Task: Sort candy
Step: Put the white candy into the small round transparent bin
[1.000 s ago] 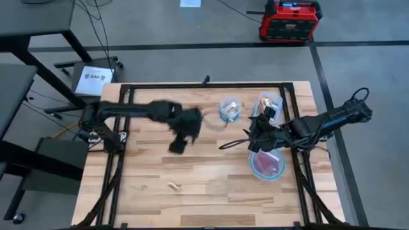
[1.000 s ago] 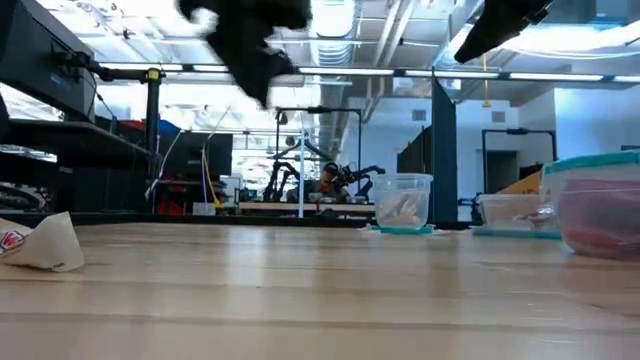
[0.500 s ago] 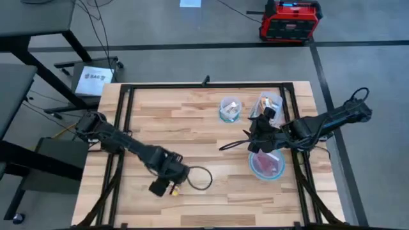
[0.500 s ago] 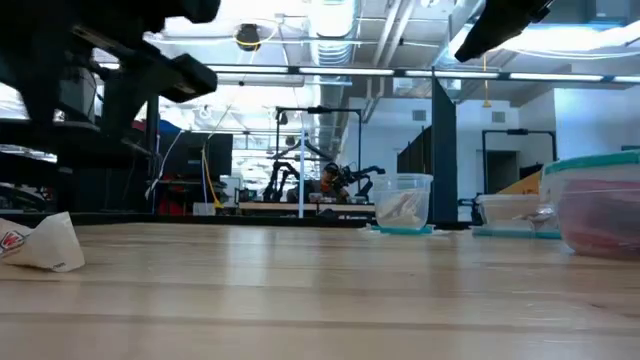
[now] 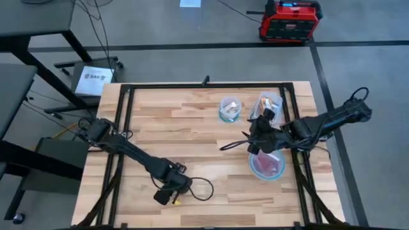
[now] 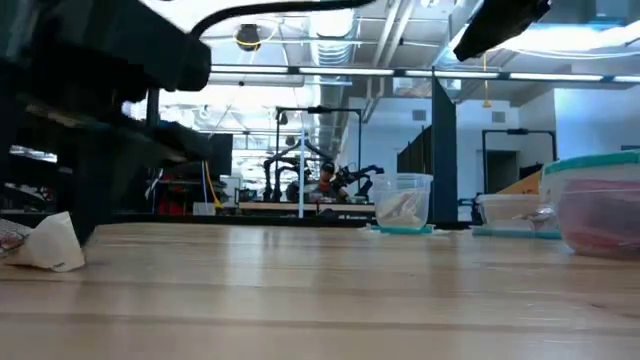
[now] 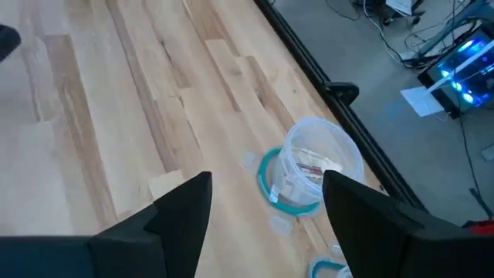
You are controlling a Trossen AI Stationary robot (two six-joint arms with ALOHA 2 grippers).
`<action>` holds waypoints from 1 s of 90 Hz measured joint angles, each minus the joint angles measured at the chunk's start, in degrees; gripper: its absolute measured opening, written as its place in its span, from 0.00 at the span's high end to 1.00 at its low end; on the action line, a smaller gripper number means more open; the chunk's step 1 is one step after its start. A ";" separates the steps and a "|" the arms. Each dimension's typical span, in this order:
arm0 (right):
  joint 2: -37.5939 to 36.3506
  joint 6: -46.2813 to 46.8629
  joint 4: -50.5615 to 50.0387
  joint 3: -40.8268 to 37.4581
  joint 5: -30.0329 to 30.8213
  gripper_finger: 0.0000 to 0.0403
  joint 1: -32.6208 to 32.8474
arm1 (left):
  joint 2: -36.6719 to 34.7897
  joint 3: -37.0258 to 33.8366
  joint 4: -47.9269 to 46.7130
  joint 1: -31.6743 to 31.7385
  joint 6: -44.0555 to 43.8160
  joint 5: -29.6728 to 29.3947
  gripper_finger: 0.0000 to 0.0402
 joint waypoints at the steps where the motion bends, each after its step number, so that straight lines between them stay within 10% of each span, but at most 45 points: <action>1: 0.00 0.09 -0.01 0.00 0.00 0.42 0.13 | 0.04 0.09 -0.09 0.03 -0.07 -0.07 0.66; 17: 0.00 0.94 -0.03 0.00 0.09 0.42 1.13 | 0.10 1.33 0.14 1.67 1.03 0.25 0.96; 51: 0.00 1.26 -0.52 0.00 0.51 0.42 2.21 | -4.44 13.94 -6.19 13.01 15.03 -17.57 1.00; 90: 0.04 15.19 -1.61 -5.02 7.81 0.42 6.25 | -1.35 15.10 42.04 43.66 19.22 -1.66 1.00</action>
